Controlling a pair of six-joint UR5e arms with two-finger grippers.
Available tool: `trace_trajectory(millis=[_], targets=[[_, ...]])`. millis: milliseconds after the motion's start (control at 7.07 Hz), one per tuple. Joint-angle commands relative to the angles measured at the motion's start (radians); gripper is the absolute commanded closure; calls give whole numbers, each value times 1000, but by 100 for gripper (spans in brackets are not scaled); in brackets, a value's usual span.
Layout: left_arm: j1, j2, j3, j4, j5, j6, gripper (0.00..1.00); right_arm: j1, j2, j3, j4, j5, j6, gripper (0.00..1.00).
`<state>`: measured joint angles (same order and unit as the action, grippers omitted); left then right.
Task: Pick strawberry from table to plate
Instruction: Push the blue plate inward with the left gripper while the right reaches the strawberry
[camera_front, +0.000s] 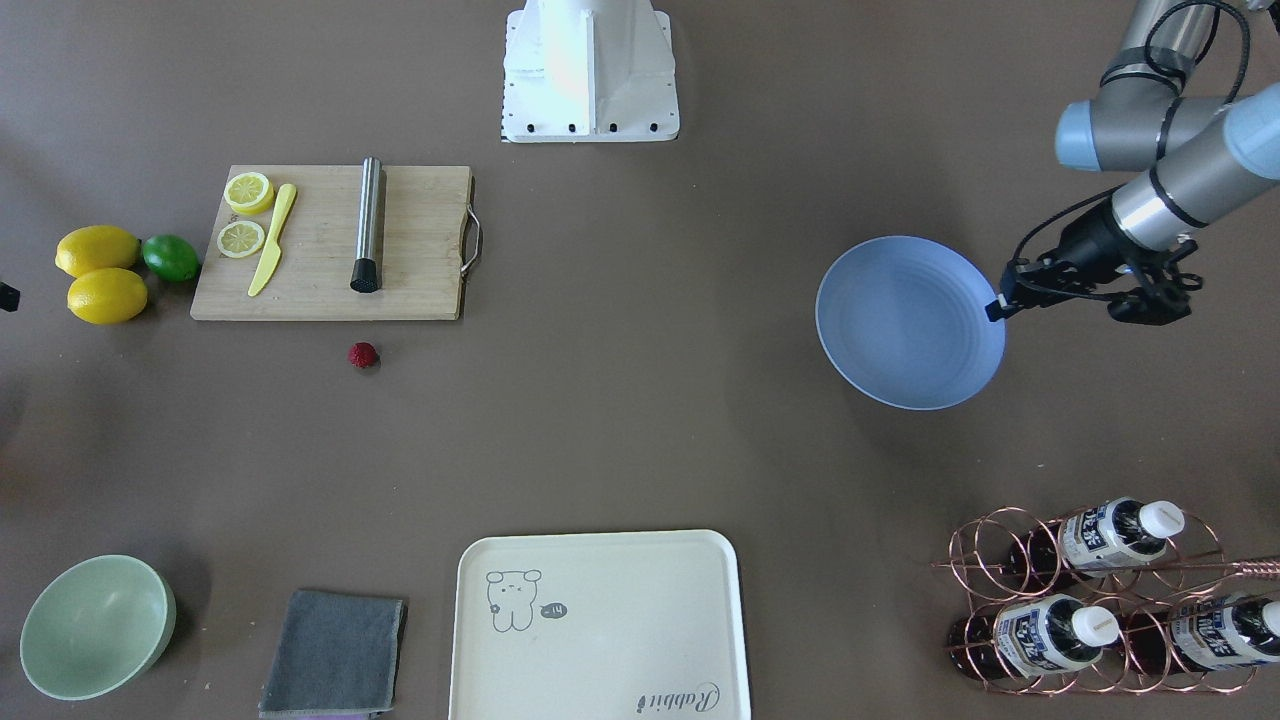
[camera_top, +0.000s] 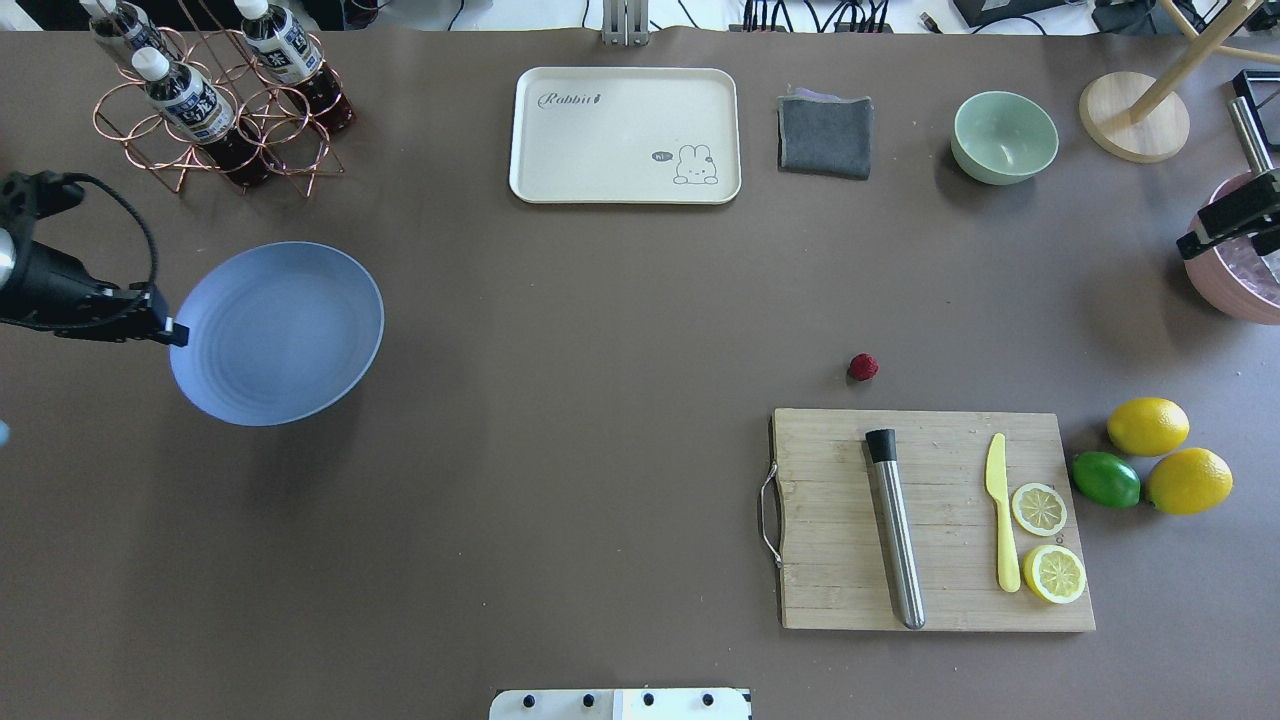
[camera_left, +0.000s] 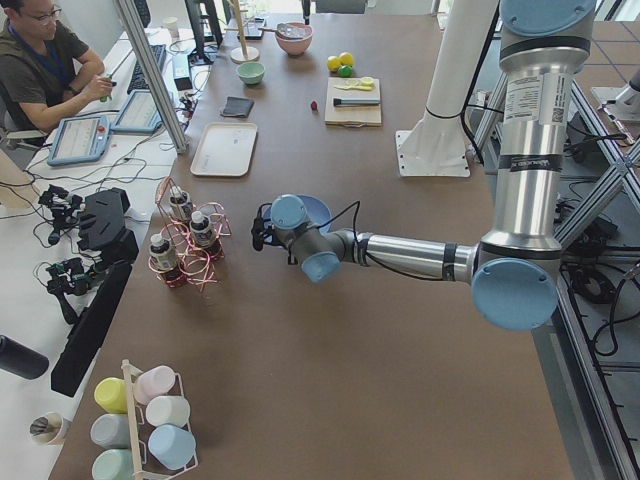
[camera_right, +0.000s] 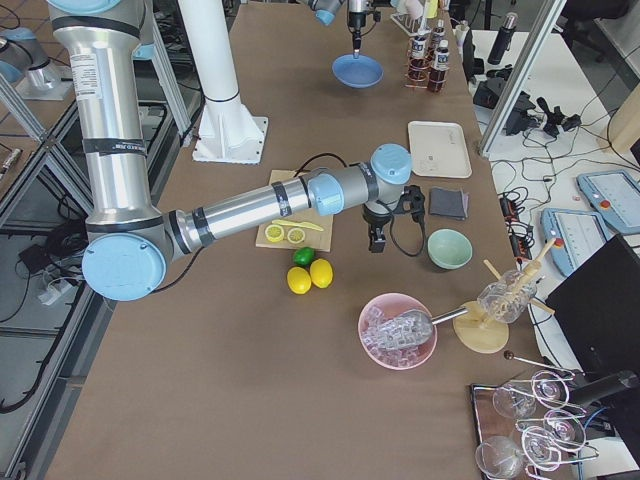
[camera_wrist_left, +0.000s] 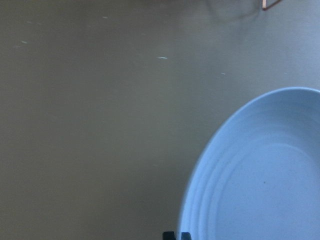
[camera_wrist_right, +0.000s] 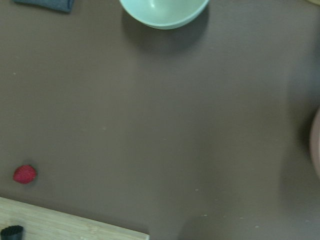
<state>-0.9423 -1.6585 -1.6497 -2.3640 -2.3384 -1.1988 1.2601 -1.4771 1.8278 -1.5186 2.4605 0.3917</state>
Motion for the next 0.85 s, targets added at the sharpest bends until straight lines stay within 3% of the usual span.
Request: trace_trajectory(millis=[0, 283, 708], targets=[[210, -175, -92, 169, 199, -239, 100, -207, 46, 1, 243, -96, 400, 0], [397, -294, -102, 273, 369, -350, 100, -408, 109, -1, 251, -289, 577, 0], [549, -352, -85, 275, 525, -423, 100, -531, 165, -60, 253, -383, 616, 0]])
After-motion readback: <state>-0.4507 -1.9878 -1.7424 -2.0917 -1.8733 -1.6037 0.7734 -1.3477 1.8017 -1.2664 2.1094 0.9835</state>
